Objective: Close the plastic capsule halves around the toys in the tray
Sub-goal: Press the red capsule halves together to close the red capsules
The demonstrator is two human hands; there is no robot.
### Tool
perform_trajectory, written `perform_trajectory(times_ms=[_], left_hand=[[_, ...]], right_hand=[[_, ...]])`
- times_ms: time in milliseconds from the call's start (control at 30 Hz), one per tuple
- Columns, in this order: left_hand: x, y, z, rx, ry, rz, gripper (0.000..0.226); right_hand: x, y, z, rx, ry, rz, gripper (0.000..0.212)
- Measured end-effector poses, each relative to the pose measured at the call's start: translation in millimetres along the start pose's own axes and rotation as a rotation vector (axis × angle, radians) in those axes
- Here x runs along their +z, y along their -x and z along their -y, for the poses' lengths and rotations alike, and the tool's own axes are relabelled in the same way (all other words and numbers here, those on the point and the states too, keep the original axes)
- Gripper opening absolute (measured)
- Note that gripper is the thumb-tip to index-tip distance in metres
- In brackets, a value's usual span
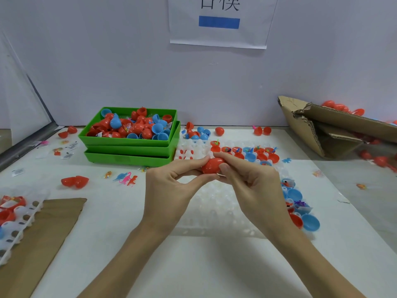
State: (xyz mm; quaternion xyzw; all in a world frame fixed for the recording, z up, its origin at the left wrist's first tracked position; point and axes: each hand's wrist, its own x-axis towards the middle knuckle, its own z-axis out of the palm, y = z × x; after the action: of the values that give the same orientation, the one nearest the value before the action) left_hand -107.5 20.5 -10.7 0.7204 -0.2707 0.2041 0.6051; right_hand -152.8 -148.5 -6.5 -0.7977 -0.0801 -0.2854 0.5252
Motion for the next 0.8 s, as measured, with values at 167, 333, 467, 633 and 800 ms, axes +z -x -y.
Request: perform_trajectory(times_ms=[167, 333, 467, 633, 800], left_hand=[[0.6, 0.1, -3.4, -0.030, 0.021, 0.004, 0.044], [0.1, 0.9, -3.2, 0.001, 0.006, 0.003, 0.044], [-0.9, 2.3, -2.8, 0.032, -0.035, 0.010, 0.044], [1.4, 3.2, -3.4, 0.109, -0.102, -0.006, 0.043], [2.5, 4.8, -3.4, 0.147, -0.145, -0.020, 0.042]], right_hand=[[4.4, 1.2, -0.8, 0.091, -0.211, -0.024, 0.030], [5.5, 1.0, 1.8, 0.096, -0.217, 0.003, 0.032], [6.5, 2.7, 2.4, 0.077, -0.153, 0.027, 0.032], [6.2, 2.7, 3.4, 0.088, -0.147, 0.003, 0.035], [6.4, 3.5, 5.9, 0.070, -0.133, 0.070, 0.030]])
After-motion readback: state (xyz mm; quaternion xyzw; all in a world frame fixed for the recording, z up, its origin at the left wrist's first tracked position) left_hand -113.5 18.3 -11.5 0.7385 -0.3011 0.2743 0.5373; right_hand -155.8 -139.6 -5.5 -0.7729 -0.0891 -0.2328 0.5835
